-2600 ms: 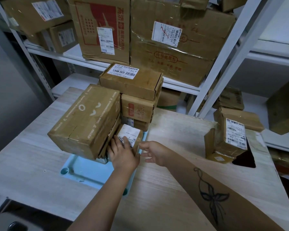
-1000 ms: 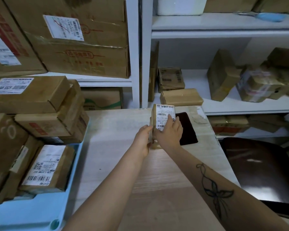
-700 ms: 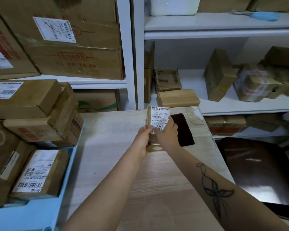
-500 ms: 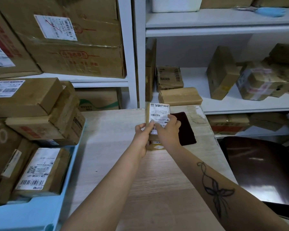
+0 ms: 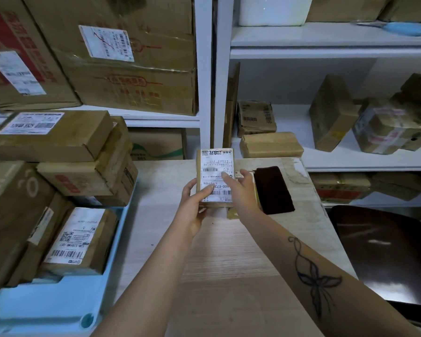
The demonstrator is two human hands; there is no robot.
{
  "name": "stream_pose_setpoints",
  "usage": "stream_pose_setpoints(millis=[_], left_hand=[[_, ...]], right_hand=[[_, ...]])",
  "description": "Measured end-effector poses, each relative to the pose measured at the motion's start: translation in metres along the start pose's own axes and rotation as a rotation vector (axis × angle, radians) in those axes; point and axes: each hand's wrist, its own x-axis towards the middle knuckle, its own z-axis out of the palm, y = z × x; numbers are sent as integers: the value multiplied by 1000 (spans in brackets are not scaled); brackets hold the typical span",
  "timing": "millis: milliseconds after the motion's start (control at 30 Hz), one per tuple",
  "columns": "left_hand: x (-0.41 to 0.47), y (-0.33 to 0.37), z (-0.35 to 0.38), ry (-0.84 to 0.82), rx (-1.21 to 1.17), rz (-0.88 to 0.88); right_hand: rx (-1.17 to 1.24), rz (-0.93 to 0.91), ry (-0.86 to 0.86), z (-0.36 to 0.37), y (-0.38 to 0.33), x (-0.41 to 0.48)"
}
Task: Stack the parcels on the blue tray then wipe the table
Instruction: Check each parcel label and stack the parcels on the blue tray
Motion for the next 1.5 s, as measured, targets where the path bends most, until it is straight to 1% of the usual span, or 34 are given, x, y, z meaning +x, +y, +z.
stream_pose_setpoints(millis=[33,100,200,367,567,733,900,1133,1300,1500], left_hand=[[-2,1,-5,-17,-10,14],[-6,5,-16,-52,-16,43],[-11,9,-32,-80,-28,76],[-21,20,-64,-78,-53,74],[-34,33,-100,-69,-69,99],[-46,39,-120,-64,-86,133],[-60,49,-132,-37,11,102],[-67,60,-152,-61,-46,96],[-67,63,-160,-45,-5,122],[-66,68,-162,-58,10,129]], right_hand=[[82,51,-49,3,-1,-3],[156,107,-125,11,-1,-9],[153,123,-192,25,1,-17],[125,81,-251,48,0,-35],[104,35,-296,79,0,-60],[93,37,-332,96,-2,-78],[19,33,-375,113,3,-91],[-28,36,-417,127,10,-101],[-22,45,-401,134,16,-105],[-32,-1,-378,142,19,-106]])
